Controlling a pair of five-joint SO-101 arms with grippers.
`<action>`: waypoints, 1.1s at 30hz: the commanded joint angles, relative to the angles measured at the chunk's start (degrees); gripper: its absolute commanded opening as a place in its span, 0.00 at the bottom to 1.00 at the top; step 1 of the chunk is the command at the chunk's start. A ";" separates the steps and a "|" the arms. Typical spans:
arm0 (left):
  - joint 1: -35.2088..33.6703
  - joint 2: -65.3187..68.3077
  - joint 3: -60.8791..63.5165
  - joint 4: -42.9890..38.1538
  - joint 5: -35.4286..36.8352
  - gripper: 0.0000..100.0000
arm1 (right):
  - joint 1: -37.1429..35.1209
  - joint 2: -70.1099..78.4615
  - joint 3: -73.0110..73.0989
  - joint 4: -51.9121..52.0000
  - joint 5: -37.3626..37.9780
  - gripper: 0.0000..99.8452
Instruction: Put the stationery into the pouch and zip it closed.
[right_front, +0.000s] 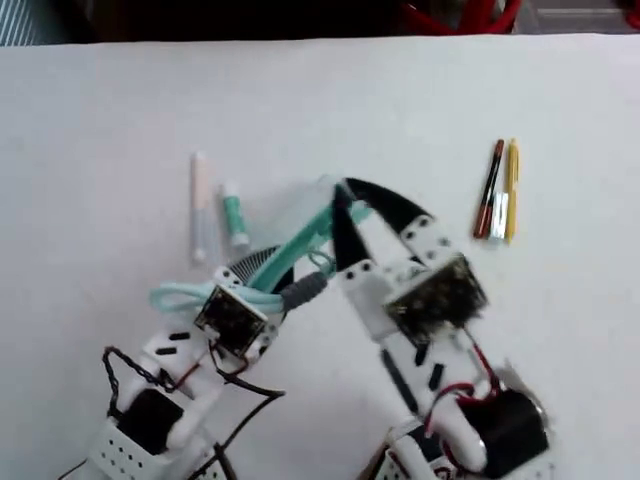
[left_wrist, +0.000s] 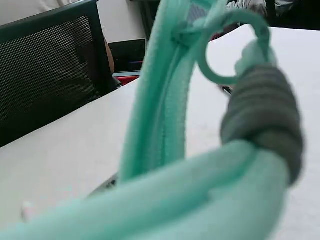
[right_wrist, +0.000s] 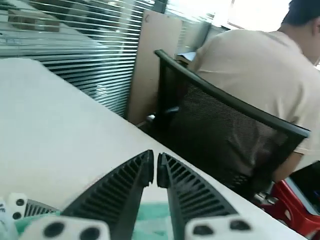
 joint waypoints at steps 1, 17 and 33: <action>0.75 0.13 -3.16 0.70 0.18 0.02 | -2.86 7.52 -0.53 -5.85 0.26 0.02; -1.19 0.31 -1.14 -3.69 -0.09 0.02 | 4.44 13.49 -9.23 2.24 0.09 0.02; -1.10 0.22 -0.88 -3.69 -0.18 0.02 | 2.33 20.88 -6.86 8.04 -0.26 0.02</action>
